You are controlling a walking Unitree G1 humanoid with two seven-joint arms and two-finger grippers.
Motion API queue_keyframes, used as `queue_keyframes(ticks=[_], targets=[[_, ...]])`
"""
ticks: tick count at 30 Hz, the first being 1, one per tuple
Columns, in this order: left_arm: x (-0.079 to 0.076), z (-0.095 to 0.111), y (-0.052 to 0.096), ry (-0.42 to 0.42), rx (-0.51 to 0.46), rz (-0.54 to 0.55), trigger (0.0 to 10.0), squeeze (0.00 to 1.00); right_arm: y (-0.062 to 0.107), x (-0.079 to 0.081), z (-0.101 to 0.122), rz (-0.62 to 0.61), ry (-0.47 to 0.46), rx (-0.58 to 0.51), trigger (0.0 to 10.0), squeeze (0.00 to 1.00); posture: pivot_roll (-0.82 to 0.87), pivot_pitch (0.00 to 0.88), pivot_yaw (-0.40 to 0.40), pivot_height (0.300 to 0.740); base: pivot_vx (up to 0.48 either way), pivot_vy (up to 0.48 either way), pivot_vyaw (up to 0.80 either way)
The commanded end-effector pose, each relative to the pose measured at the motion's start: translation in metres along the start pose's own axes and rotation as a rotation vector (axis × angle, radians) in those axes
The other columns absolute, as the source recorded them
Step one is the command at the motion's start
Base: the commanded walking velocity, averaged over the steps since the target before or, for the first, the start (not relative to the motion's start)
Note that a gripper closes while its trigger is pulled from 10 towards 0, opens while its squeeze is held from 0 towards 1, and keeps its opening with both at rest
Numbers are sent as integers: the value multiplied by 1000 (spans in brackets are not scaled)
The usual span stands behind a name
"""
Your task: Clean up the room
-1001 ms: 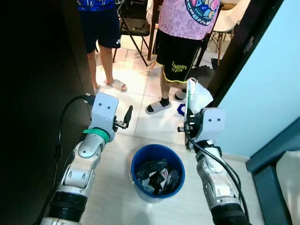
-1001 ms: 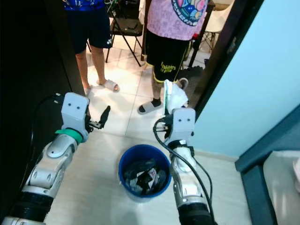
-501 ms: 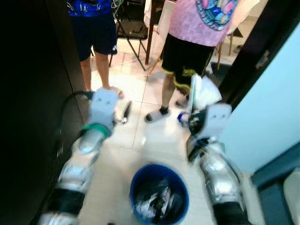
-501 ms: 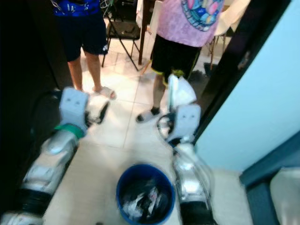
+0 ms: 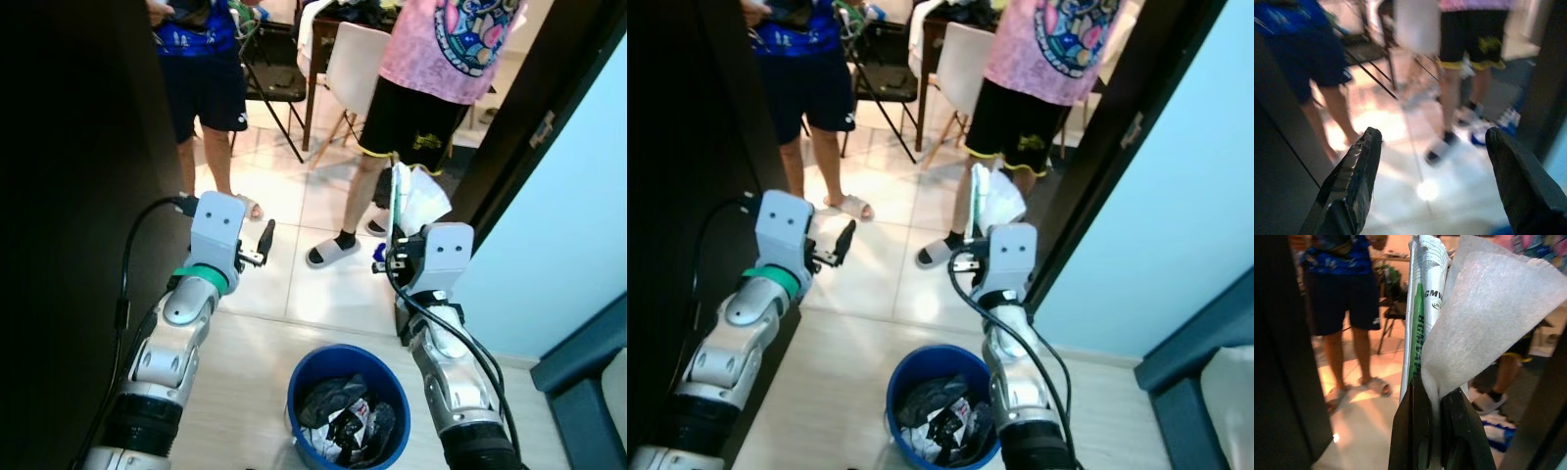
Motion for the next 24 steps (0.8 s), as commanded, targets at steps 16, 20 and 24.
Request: queue_keyframes(ticks=[16,20,24], targets=[[-57,-51,8,16,136,-215,10000,0,47,-40,-58,-89,90,215,10000,0,-52,93,47,740,0,0,0],[-55,-50,6,9,127,-210,10000,0,49,-42,-58,-92,90,213,10000,0,-62,91,52,740,0,0,0],[-44,-43,0,-1,100,-159,10000,0,46,-42,-55,-99,90,195,10000,0,-65,86,52,740,0,0,0]])
Point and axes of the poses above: a point about 5 cm out from each wrist's last joint towards the gripper, its own y axis pointing back from the gripper into the wrist, its own z axis along the axis of the wrist's last joint, x = y × z, the point moved 2 cm from there along -y, pointing out of the wrist towards the gripper, and after that the axes turned 12 degrees about -y, right-handed, at the moved point
